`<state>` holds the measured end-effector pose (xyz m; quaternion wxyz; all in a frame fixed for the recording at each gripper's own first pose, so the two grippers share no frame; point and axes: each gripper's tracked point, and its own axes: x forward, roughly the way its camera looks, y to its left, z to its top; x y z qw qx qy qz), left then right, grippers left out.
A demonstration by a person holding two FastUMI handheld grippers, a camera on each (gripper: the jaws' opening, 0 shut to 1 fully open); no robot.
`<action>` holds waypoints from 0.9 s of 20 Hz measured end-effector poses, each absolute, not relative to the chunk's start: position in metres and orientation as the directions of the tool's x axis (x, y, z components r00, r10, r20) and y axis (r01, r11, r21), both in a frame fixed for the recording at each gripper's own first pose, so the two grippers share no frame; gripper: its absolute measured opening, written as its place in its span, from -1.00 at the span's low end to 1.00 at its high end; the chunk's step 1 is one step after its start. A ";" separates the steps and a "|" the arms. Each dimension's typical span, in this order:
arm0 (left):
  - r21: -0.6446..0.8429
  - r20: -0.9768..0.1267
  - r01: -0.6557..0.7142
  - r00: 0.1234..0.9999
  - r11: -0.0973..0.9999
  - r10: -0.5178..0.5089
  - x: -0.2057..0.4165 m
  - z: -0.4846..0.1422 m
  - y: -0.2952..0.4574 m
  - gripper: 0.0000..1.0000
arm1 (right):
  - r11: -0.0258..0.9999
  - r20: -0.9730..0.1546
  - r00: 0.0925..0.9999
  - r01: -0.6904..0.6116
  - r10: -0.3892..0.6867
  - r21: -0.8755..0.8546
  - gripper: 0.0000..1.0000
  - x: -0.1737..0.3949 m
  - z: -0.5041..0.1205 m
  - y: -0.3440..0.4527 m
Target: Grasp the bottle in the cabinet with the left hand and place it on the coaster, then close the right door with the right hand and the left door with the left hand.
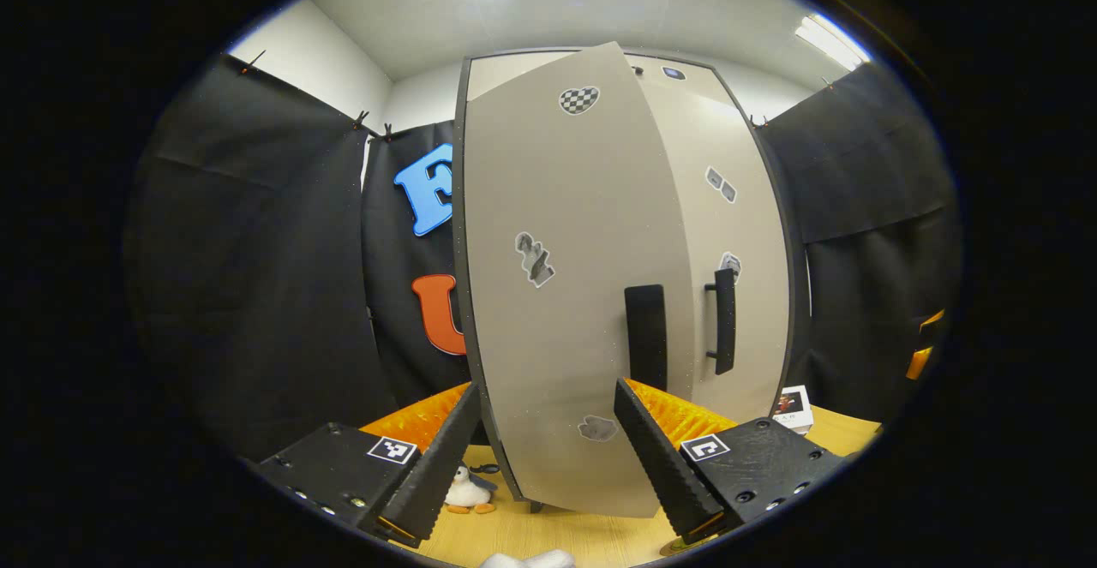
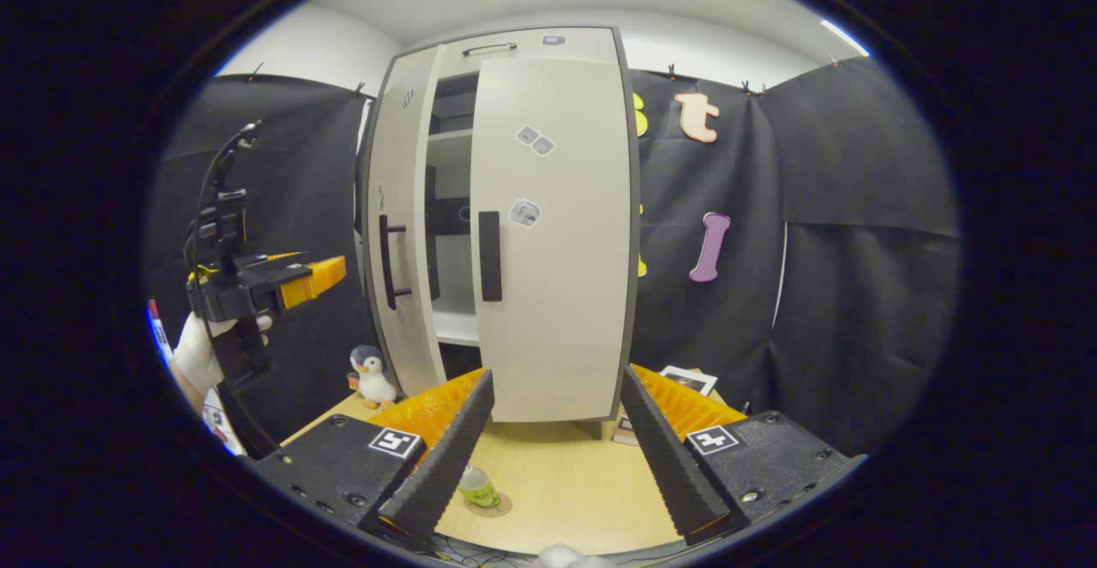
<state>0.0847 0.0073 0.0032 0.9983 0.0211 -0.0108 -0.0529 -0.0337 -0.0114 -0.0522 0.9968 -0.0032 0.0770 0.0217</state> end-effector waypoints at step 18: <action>-0.041 -0.075 0.006 0.997 0.999 -0.009 -0.032 -0.052 0.042 0.92 | 0.999 -0.091 0.996 0.005 -0.009 -0.047 0.89 -0.035 -0.047 -0.009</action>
